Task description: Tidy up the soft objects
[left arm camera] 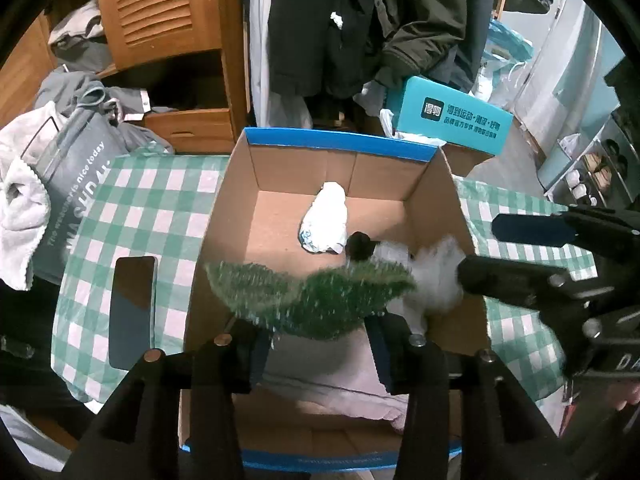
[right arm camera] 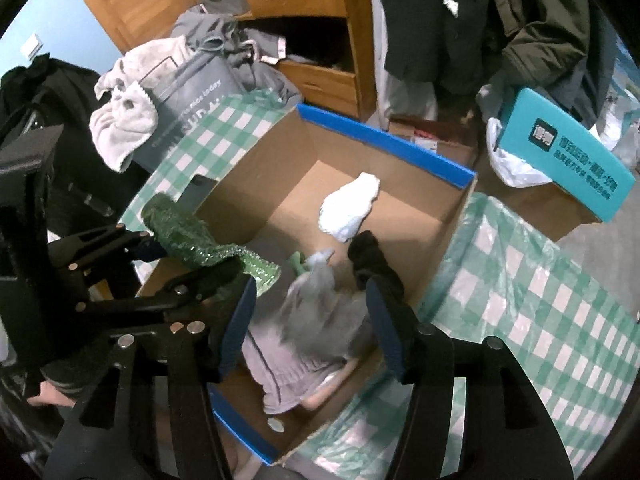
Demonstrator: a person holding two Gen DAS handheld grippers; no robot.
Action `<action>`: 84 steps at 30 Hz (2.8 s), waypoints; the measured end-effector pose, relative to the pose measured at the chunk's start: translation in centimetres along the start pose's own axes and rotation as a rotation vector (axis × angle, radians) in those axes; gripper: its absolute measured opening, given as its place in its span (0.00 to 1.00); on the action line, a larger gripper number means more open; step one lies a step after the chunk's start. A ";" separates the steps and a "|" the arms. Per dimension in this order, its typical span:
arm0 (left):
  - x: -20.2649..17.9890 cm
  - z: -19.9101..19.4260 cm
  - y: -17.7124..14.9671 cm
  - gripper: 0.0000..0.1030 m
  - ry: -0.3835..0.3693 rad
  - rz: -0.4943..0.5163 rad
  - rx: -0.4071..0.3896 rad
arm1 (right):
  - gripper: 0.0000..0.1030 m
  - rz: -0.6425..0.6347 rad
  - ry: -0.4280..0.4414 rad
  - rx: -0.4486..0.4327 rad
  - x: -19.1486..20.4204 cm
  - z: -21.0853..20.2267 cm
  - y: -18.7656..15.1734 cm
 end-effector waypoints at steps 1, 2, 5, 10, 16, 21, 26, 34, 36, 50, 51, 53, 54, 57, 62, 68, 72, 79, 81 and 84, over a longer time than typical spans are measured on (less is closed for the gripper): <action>-0.1 -0.2 0.0 0.46 -0.003 0.001 0.001 | 0.57 -0.001 -0.004 -0.007 0.0 -0.3 0.0; -0.3 -0.4 0.1 0.50 -0.006 0.002 -0.001 | 0.58 -0.001 -0.009 -0.017 -0.1 -0.9 -0.2; -1.0 -1.5 0.2 0.59 -0.008 0.014 -0.022 | 0.59 0.005 -0.025 -0.045 -0.6 -2.3 -0.4; -2.1 -3.8 0.7 0.66 0.013 0.035 -0.091 | 0.61 0.013 -0.047 -0.097 -1.1 -4.8 -0.8; -2.6 -5.6 1.3 0.78 0.026 0.022 -0.143 | 0.61 0.024 -0.068 -0.153 -1.8 -7.4 -1.4; -3.4 -6.5 1.5 0.78 0.031 0.022 -0.180 | 0.61 0.042 -0.082 -0.183 -2.8 -9.1 -2.3; -4.2 -7.3 1.8 0.78 0.036 0.025 -0.209 | 0.61 0.049 -0.096 -0.199 -3.3 -10.2 -3.0; -5.4 -6.9 1.7 0.80 0.028 0.035 -0.201 | 0.61 0.032 -0.129 -0.228 -4.0 -11.5 -4.0; -5.7 -6.6 1.6 0.80 0.031 0.039 -0.189 | 0.61 0.030 -0.146 -0.233 -4.3 -11.5 -4.1; -6.4 -7.1 1.8 0.80 0.056 0.052 -0.197 | 0.61 0.059 -0.146 -0.223 -5.7 -11.6 -4.8; -6.4 -7.2 1.7 0.80 0.055 0.051 -0.196 | 0.61 0.060 -0.147 -0.222 -5.8 -11.6 -4.9; -6.4 -7.2 1.7 0.80 0.057 0.052 -0.194 | 0.61 0.062 -0.146 -0.220 -5.8 -11.5 -5.0; -6.4 -7.2 1.7 0.80 0.056 0.051 -0.195 | 0.61 0.063 -0.146 -0.218 -5.8 -11.5 -5.0; -6.5 -7.3 1.6 0.80 0.054 0.048 -0.193 | 0.61 0.060 -0.143 -0.215 -5.7 -11.4 -5.1; -6.7 -7.1 1.4 0.80 0.061 0.053 -0.185 | 0.62 0.056 -0.137 -0.212 -5.5 -11.2 -5.2; -6.8 -6.9 1.0 0.80 0.064 0.055 -0.167 | 0.62 0.058 -0.136 -0.208 -5.5 -11.1 -5.3; -6.9 -6.9 1.1 0.80 0.078 0.062 -0.181 | 0.62 0.058 -0.138 -0.209 -5.5 -11.0 -5.2; -6.9 -6.9 1.1 0.80 0.070 0.060 -0.167 | 0.62 0.060 -0.139 -0.207 -5.5 -11.0 -5.2; -6.9 -6.8 1.0 0.80 0.061 0.056 -0.162 | 0.62 0.058 -0.137 -0.205 -5.4 -11.0 -5.2; -6.8 -6.9 1.0 0.80 0.057 0.057 -0.164 | 0.62 0.057 -0.138 -0.205 -5.5 -10.9 -5.3</action>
Point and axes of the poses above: each gripper's, at about its wrist camera, not at the fingertips, and z roughly the way its jaws point, x to its left, y to its top, the point moved 3 cm from there along z, roughly the way its jaws point, and after that the axes turned 7 degrees about y, right-handed, at the moved point
